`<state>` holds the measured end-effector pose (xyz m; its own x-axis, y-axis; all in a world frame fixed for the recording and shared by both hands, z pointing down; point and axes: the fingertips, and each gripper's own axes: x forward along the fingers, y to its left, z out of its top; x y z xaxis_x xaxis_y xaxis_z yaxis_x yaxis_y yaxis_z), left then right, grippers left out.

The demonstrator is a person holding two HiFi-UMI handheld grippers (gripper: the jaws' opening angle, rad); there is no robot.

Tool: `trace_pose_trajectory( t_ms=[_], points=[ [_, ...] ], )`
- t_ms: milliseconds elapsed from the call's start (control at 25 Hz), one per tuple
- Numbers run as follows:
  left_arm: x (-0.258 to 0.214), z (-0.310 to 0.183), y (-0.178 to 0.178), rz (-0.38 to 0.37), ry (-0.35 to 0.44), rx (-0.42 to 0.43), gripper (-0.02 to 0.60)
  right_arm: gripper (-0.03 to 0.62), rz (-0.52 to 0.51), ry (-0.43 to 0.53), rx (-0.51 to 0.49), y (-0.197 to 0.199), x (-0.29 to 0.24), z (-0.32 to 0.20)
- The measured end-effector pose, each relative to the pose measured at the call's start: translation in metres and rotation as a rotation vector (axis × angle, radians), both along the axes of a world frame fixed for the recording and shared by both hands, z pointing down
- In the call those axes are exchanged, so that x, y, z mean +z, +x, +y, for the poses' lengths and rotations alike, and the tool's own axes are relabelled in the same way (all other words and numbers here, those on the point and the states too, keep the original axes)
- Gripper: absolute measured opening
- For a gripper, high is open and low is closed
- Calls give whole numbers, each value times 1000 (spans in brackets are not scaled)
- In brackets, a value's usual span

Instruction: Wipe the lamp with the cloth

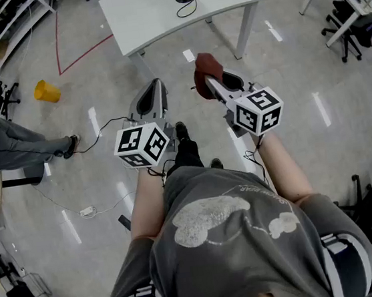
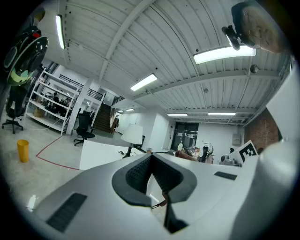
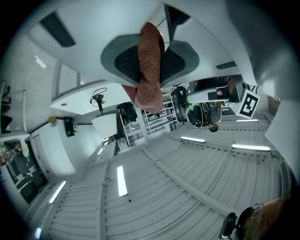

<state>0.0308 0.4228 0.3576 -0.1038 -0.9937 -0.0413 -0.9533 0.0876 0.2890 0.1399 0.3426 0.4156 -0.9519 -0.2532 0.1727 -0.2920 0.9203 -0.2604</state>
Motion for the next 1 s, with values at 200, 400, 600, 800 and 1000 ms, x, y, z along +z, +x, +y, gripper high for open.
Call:
trace_pose_trajectory(
  t_ms=[200, 400, 600, 800, 1000],
  points=[
    [7, -14, -35, 19, 10, -5, 8, 91, 14, -3, 19, -24, 9, -17],
    [7, -48, -73, 10, 9, 24, 8, 91, 17, 0, 49, -63, 6, -51],
    [7, -79, -131, 18, 4, 39, 8, 91, 30, -7, 53, -127, 6, -79],
    [-1, -101, -189, 20, 20, 50, 8, 91, 32, 5, 53, -191, -4, -101],
    [-5, -113, -244, 26, 22, 77, 8, 91, 35, 4, 73, -251, -8, -114]
  ],
)
